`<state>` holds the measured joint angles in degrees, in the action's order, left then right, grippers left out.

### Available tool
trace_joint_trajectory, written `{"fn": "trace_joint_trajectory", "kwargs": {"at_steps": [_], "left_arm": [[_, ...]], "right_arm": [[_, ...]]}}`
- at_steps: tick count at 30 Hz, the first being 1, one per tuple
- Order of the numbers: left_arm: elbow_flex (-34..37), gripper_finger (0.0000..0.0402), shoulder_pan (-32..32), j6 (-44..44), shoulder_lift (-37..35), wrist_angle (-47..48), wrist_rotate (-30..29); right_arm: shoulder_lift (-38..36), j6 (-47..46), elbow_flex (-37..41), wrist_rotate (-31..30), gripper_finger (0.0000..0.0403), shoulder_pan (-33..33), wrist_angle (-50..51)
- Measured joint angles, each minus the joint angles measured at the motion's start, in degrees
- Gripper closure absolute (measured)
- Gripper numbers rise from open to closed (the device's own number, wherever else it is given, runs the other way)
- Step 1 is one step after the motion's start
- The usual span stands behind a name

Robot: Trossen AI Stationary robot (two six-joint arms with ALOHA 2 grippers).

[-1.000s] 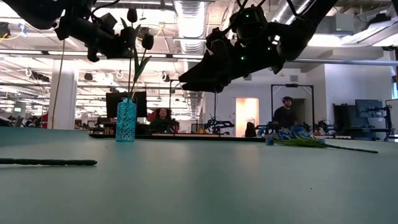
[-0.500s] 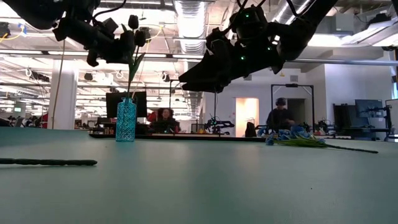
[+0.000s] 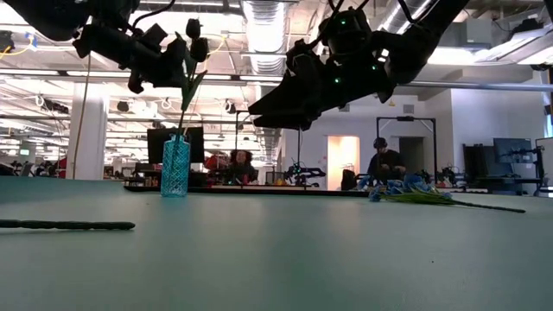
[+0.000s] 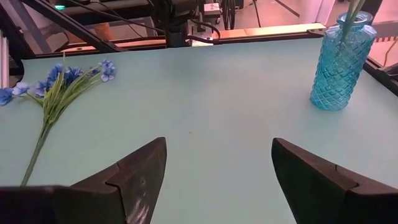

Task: Sort flowers into vase by color
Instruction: Put the black tulip into the blue vase

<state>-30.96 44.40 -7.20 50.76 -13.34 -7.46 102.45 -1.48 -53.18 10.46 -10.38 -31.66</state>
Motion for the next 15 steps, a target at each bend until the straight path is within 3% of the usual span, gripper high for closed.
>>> {"fn": "trace_joint_trajectory", "kwargs": {"at_steps": [15], "left_arm": [[0.00, 0.0401, 0.00, 0.04, -0.02, 3.80, 2.14]], "right_arm": [[0.00, 0.00, 0.01, 0.04, 0.0085, 0.71, 0.00]]}}
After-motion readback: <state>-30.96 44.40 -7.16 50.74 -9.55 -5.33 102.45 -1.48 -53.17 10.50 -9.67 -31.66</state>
